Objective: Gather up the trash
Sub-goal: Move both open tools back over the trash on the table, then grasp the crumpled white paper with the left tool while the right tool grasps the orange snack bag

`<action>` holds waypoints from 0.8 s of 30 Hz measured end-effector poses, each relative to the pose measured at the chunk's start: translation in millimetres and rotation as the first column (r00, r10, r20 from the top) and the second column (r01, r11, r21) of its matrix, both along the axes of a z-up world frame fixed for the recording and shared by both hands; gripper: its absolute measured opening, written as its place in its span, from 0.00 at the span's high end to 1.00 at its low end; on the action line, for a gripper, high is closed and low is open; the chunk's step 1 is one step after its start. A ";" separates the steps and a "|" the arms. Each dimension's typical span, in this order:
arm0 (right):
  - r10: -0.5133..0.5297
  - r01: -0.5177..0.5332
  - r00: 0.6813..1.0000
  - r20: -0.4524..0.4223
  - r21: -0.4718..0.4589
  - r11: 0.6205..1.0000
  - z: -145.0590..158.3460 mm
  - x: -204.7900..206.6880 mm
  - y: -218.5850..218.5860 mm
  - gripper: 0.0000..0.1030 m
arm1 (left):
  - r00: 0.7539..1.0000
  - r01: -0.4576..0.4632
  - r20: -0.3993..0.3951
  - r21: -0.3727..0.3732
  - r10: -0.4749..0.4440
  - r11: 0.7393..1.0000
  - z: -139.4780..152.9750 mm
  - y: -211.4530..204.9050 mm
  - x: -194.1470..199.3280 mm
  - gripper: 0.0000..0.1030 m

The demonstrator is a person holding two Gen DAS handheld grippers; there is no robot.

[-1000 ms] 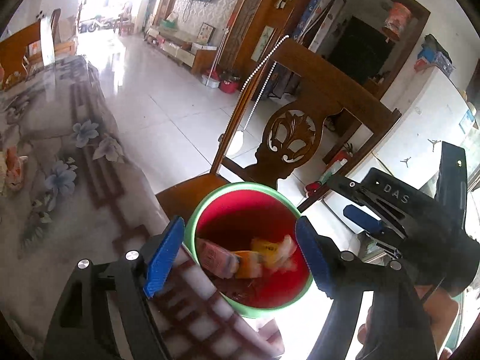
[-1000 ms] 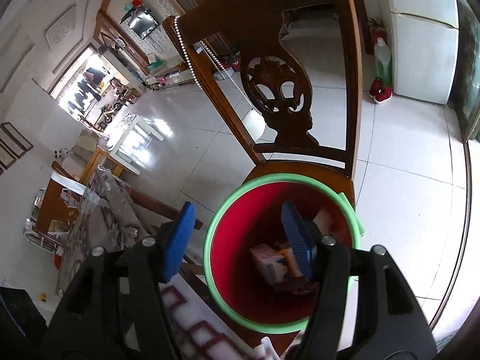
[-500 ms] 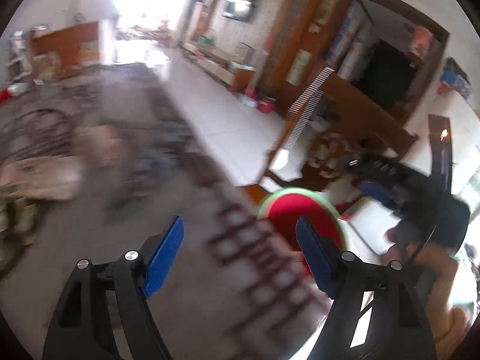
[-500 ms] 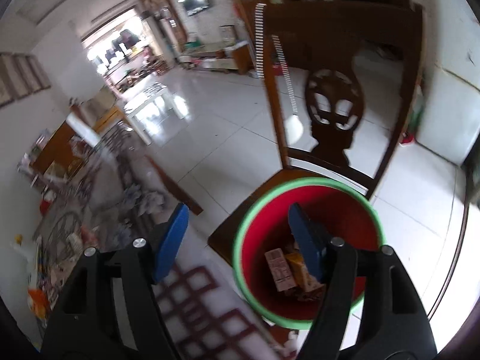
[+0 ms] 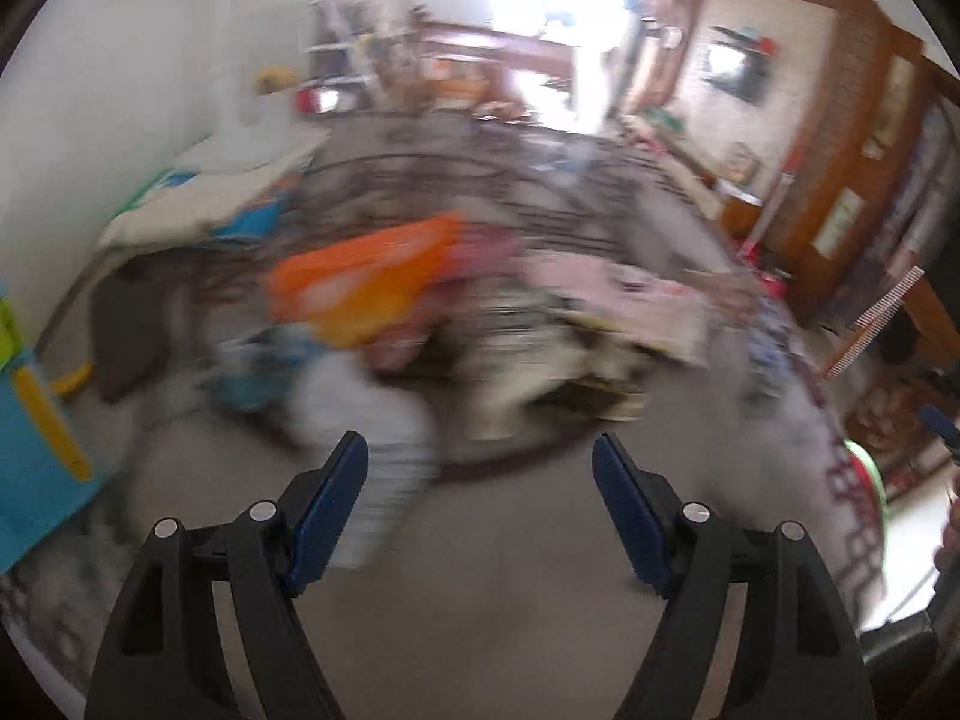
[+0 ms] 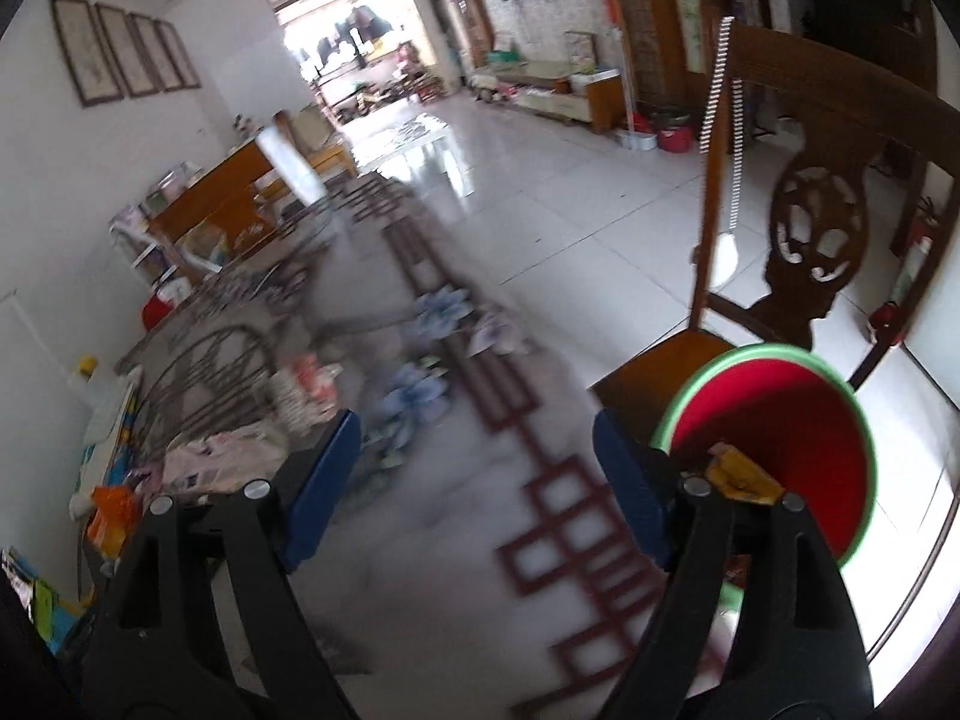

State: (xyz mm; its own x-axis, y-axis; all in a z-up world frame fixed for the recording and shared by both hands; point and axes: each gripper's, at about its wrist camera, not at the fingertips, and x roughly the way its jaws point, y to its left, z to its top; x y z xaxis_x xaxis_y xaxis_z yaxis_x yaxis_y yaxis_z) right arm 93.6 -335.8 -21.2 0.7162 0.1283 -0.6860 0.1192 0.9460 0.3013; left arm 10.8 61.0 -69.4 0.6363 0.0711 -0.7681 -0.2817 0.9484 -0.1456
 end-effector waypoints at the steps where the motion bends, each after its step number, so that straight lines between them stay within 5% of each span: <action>1: 0.010 -0.010 1.000 -0.004 -0.003 1.000 -0.6 0.2 6.3 0.24 | 1.000 -0.027 -0.017 -0.015 0.026 1.000 -4.9 16.9 -0.9 0.28; 6: 0.064 -0.065 0.998 -0.006 -0.062 0.996 0.3 1.4 43.8 0.24 | 0.993 -0.116 -0.043 -0.109 0.112 0.987 -25.7 57.6 -6.4 0.28; 13: 0.119 -0.122 0.992 -0.033 -0.119 0.985 -6.2 7.4 83.1 0.23 | 0.994 -0.107 -0.026 -0.203 0.104 0.973 -43.6 60.8 3.9 0.28; 16: 0.146 -0.151 0.988 -0.046 -0.146 0.978 -10.5 9.3 97.8 0.23 | 0.996 -0.083 -0.023 -0.187 0.081 0.979 -46.4 56.2 7.7 0.29; 20: 0.184 -0.192 0.981 -0.058 -0.170 0.967 -13.4 9.7 115.2 0.23 | 1.000 -0.030 -0.003 -0.215 0.030 0.976 -45.8 50.7 8.6 0.54; 24: 0.242 -0.247 0.969 -0.050 -0.159 0.956 -11.0 8.4 130.8 0.22 | 1.000 -0.023 0.006 -0.190 0.025 0.982 -40.7 45.8 0.0 0.60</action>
